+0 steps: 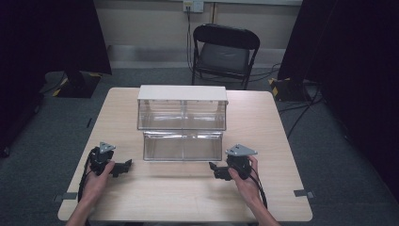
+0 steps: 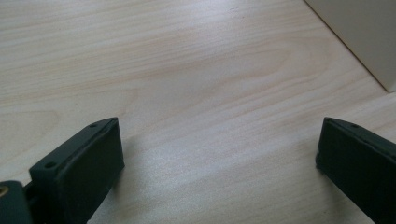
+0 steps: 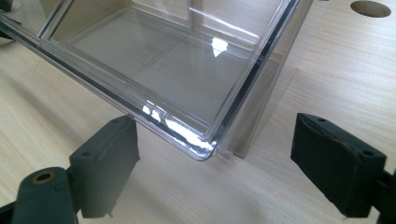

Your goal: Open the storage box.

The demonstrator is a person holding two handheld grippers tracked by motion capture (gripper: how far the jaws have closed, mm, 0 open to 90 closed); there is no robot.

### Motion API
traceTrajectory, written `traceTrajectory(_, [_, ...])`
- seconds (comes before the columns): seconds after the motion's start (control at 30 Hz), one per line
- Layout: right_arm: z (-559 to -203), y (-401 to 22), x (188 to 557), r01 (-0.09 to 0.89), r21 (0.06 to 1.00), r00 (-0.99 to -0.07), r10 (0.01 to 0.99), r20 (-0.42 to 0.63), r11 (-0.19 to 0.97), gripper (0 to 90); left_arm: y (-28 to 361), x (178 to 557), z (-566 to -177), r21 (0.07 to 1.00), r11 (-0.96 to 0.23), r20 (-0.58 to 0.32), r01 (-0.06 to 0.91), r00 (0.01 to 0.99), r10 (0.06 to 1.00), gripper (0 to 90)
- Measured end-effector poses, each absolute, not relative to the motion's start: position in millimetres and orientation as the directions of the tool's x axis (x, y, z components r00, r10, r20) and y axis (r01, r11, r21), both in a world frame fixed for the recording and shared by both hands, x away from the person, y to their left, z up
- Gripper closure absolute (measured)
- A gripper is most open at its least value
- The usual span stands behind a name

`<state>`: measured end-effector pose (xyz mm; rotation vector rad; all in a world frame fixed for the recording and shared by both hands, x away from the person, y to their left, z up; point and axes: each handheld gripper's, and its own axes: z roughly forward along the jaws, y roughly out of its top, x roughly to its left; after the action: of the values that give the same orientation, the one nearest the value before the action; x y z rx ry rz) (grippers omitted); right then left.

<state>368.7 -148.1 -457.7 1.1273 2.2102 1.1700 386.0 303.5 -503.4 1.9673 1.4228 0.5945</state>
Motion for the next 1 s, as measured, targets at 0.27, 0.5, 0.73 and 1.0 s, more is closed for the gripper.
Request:
traceTrajectory(0.27, [-455.6,-148.9,367.6,0.466,0.823,-0.607,0.794,0.032,0.323,14.3,303.6,386.0,-503.4,0.715,-0.218,-0.003,0.664,0.315,0.949,0.3])
traceTrajectory(0.5, [-454.1,-149.8,366.5,0.458,0.83,-0.613,0.789,0.037,0.317,14.3,303.5,386.0,-503.4,0.715,-0.218,-0.003,0.664,0.315,0.949,0.3])
traceTrajectory(0.73, [-452.3,-150.6,365.5,0.455,0.834,-0.615,0.787,0.041,0.312,14.2,303.5,386.0,-503.4,0.715,-0.217,-0.004,0.664,0.315,0.949,0.3])
traceTrajectory(1.0, [-450.1,-151.5,364.8,0.452,0.838,-0.621,0.783,0.049,0.306,14.1,303.5,386.0,-503.4,0.715,-0.217,-0.004,0.664,0.315,0.949,0.2])
